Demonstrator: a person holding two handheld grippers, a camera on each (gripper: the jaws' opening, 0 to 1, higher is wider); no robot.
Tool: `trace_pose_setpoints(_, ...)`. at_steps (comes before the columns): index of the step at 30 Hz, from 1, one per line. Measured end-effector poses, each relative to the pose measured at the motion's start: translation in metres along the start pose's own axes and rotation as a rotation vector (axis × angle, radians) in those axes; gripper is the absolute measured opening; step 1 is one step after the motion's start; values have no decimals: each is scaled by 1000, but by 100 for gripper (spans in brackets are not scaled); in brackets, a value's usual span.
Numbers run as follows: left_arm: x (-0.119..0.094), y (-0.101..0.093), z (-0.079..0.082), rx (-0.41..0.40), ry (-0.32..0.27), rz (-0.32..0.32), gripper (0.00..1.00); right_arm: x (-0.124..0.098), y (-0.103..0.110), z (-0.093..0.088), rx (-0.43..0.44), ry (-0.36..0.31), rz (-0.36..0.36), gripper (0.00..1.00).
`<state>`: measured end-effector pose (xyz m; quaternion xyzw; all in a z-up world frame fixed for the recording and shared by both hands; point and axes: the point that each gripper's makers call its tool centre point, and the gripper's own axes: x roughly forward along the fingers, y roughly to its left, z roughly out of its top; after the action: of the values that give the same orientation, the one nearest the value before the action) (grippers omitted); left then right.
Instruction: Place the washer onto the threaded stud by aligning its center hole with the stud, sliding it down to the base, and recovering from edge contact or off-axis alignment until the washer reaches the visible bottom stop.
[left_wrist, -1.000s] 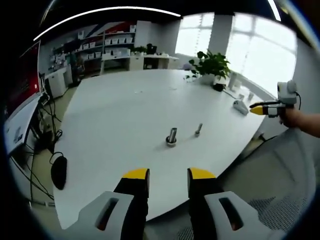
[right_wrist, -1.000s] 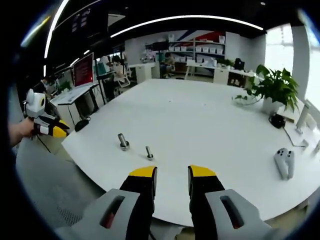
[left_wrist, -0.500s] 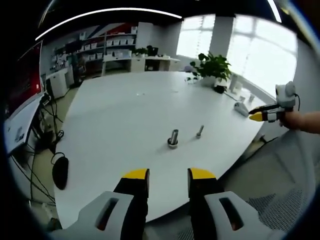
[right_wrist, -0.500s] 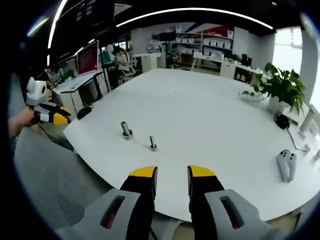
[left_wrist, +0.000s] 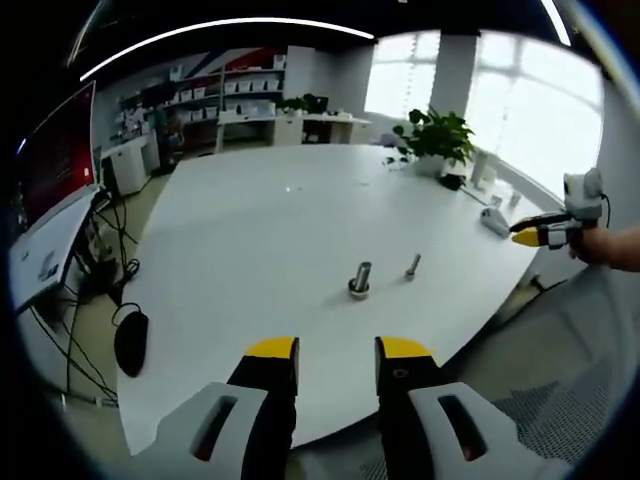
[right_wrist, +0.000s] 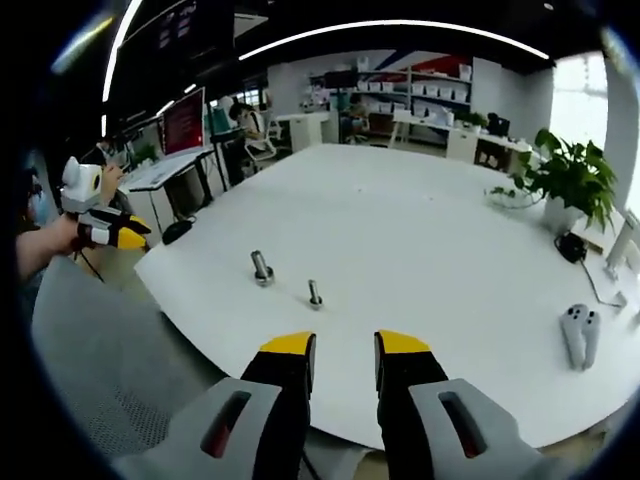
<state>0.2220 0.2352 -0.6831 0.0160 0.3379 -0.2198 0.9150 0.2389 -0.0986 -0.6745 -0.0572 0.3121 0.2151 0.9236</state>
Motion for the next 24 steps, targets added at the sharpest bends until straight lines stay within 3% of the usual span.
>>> trace_pose_setpoints(8, -4, 11, -4, -34, 8, 57, 28, 0, 4, -1, 84, -18, 57, 26)
trace_pose_setpoints(12, -6, 16, 2, -56, -18, 73, 28, 1, 11, 1, 64, -18, 80, 26)
trace_pose_setpoints(24, -2, 7, 9, -6, -27, 50, 28, 0, 12, 6, 114, -59, 102, 25)
